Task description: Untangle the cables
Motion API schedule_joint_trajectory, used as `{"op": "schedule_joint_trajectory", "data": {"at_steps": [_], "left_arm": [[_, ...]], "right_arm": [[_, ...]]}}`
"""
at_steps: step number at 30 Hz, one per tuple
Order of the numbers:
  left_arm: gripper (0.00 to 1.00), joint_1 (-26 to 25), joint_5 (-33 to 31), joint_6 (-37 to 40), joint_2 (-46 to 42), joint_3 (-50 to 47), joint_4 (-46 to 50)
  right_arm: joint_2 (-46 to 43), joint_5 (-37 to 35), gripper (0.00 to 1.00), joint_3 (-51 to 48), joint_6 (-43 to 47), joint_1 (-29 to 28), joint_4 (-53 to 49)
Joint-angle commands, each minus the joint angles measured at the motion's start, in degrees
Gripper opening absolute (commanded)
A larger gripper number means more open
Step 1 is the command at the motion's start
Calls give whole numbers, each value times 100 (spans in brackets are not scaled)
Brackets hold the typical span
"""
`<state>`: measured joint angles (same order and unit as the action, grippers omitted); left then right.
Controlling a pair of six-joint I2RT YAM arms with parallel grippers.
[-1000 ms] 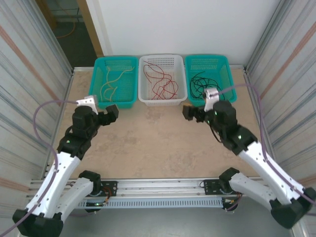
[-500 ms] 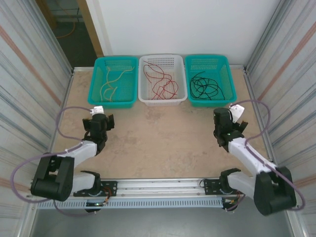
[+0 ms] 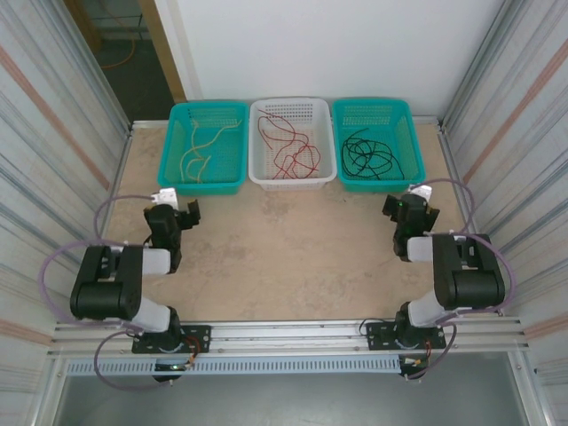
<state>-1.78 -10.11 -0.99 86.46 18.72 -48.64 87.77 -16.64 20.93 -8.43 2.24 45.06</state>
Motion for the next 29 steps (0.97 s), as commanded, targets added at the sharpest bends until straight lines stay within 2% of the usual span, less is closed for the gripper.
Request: {"op": "schedule_joint_trajectory", "data": {"at_steps": [1,3,5,7,22,23,24,26,29], "left_arm": [[99,-28,76,222,128,286,-267],[99,-32,160,165,-31,350,155],[99,-73,77,231,46,312,-94],[99,-128,7,251,-8,356,128],[99,-151,12,283,27,408,162],[99,-139,116,312,36,421,186],[99,-93,383,376,38,451,226],[99,64,1224,524,29,570,483],[99,66,1256,521,12,532,426]], "right_arm": [[177,961,99,145,264,-112,481],[36,1121,99,200,150,-6,122],[81,962,99,176,205,-91,243],[58,968,99,154,217,-96,276],[162,1083,99,316,211,-62,54],[157,1412,99,350,236,34,-12],[144,1449,99,384,260,17,-134],[95,1448,99,296,271,11,7],[53,1419,99,234,298,-16,98]]}}
